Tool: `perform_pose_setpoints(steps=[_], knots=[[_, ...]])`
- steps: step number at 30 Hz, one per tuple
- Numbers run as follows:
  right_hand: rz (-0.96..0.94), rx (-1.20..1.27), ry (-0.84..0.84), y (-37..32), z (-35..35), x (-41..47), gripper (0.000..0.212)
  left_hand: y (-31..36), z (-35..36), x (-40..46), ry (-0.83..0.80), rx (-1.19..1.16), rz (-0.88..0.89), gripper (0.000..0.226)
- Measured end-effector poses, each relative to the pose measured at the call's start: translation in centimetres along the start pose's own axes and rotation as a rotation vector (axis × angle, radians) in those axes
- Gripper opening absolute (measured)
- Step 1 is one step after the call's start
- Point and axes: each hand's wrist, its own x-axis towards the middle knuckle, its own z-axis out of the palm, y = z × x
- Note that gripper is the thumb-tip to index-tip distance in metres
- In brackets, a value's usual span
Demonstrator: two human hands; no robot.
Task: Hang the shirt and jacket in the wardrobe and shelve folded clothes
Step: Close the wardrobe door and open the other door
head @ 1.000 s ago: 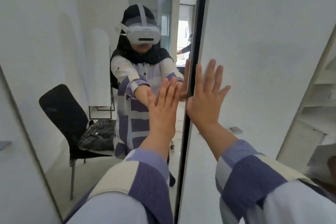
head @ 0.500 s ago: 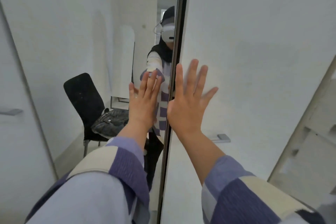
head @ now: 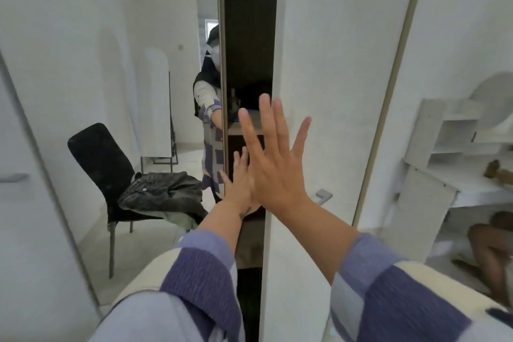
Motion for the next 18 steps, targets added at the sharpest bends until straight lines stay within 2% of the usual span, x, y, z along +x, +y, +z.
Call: perform_pose_setpoints(steps=[1, 2, 3, 4, 5, 6, 8, 9, 11, 14, 18], knots=[[-0.105, -0.026, 0.029, -0.2, -1.0, 0.1, 0.067, 2.3, -0.9, -1.3, 0.224, 0.145, -0.029, 0.086], [-0.202, -0.038, 0.034, -0.3, -2.0, 0.3, 0.065, 4.4, -2.6, -2.8, 0.301, 0.279, -0.077, 0.08], [-0.269, -0.057, 0.001, -0.5, -3.3, 0.7, 0.065, 6.1, -4.2, -3.7, 0.307, 0.276, -0.144, 0.075], [-0.293, -0.096, -0.071, -0.4, -4.5, 0.9, 0.066, 7.1, -4.9, -4.3, 0.299, 0.28, -0.137, 0.077], [-0.279, -0.151, -0.164, 0.1, -5.6, 1.1, 0.068, 8.3, -4.5, -4.8, 0.241, 0.297, -0.136, 0.075], [-0.242, -0.222, -0.264, 1.1, -6.4, 1.2, 0.068, 8.7, -2.6, -5.0, 0.111, 0.289, -0.035, 0.069], [-0.154, -0.413, -0.421, 3.5, -7.4, 0.7, 0.072, 8.3, 0.0, -6.6, -0.342, 0.146, 0.173, 0.064], [-0.126, -0.53, -0.476, 4.8, -8.0, 0.1, 0.077, 8.5, 0.9, -7.2, -0.481, 0.035, 0.215, 0.066], [-0.09, -0.73, -0.573, 7.1, -9.2, -1.2, 0.084, 9.5, 2.8, -8.0, -0.485, -0.112, 0.266, 0.071], [-0.002, -0.888, -0.687, 10.2, -11.5, -2.9, 0.09, 12.9, 3.7, -9.3, -0.488, -0.196, 0.372, 0.075], [0.141, -0.966, -0.738, 14.7, -14.0, -4.7, 0.076, 17.7, 5.2, -10.6, -0.542, -0.199, 0.519, 0.068]])
